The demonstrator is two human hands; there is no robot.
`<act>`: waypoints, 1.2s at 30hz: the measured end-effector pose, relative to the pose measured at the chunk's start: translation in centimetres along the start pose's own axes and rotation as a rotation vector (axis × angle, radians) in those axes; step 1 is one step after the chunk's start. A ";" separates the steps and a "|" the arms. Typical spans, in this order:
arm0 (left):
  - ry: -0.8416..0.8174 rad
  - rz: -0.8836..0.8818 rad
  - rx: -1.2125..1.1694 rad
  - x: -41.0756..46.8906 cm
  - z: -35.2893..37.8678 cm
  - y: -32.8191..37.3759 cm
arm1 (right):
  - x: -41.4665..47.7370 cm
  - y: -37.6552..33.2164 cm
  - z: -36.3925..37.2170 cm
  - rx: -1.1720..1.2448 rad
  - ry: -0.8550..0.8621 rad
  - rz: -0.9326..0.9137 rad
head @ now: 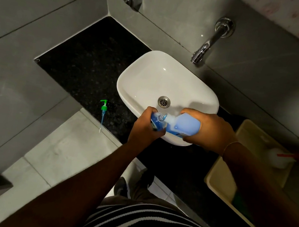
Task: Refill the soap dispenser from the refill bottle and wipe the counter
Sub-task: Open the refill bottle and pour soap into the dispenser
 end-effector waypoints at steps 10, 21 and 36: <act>0.006 -0.051 -0.014 -0.4 -0.4 0.5 | -0.4 -0.8 -0.8 -0.006 -0.034 -0.067; 0.003 -0.040 0.000 -0.4 -0.4 0.8 | -0.5 -1.0 -1.1 -0.021 -0.015 -0.062; 0.014 -0.017 0.017 -0.4 -0.1 0.9 | -0.2 -0.7 -1.5 0.009 -0.071 -0.054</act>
Point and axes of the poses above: each hand's wrist, its own x-axis towards the middle knuckle, its own z-axis out of the palm, y = z × x, the point moved 1 cm from there along x, towards the middle knuckle, and after that the axes turned 9 degrees about z, right-handed, at the moved point
